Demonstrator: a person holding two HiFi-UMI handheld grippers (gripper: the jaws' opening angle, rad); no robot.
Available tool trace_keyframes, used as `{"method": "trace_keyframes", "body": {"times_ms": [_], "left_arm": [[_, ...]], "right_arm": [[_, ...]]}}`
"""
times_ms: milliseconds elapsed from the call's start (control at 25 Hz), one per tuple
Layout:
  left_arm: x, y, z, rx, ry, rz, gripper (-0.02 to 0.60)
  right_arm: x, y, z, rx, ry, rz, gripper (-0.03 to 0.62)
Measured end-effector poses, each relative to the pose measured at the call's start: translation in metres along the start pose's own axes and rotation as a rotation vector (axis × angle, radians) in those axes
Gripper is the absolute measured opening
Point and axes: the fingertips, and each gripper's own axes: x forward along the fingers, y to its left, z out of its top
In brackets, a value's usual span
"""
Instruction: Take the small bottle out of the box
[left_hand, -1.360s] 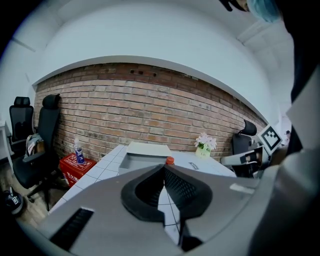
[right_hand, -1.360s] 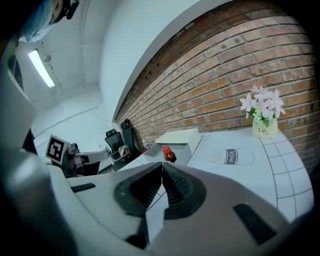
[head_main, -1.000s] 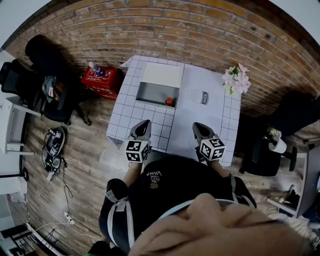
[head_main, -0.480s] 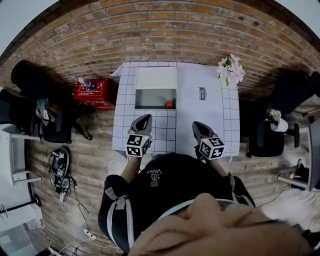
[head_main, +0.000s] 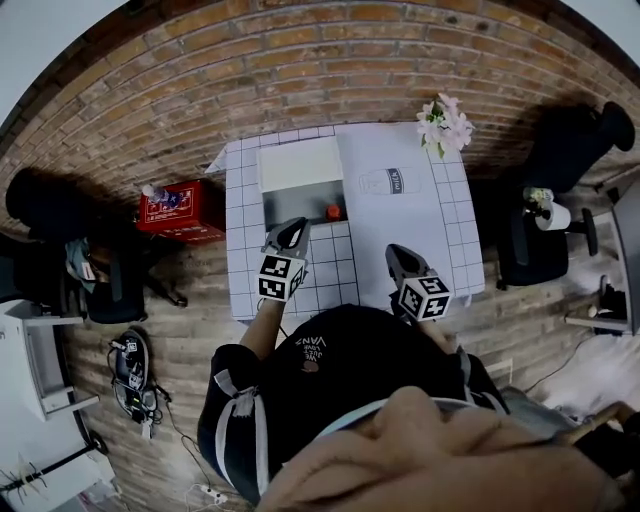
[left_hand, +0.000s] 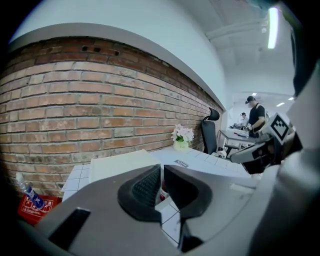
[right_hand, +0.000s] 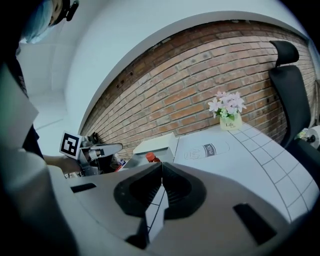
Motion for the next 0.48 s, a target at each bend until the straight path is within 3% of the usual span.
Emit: {"method": "trace_keyframes", "body": {"times_ms": [240, 480], "left_arm": [[0.028, -0.006, -0.001, 0.033, 0.058, -0.081, 0.018], [0.054, -0.017, -0.014, 0.048, 0.124, -0.145, 0.118]], "right_arm": [[-0.009, -0.008, 0.0, 0.033, -0.027, -0.064, 0.003], [-0.021, -0.02, -0.002, 0.06, -0.048, -0.12, 0.003]]}}
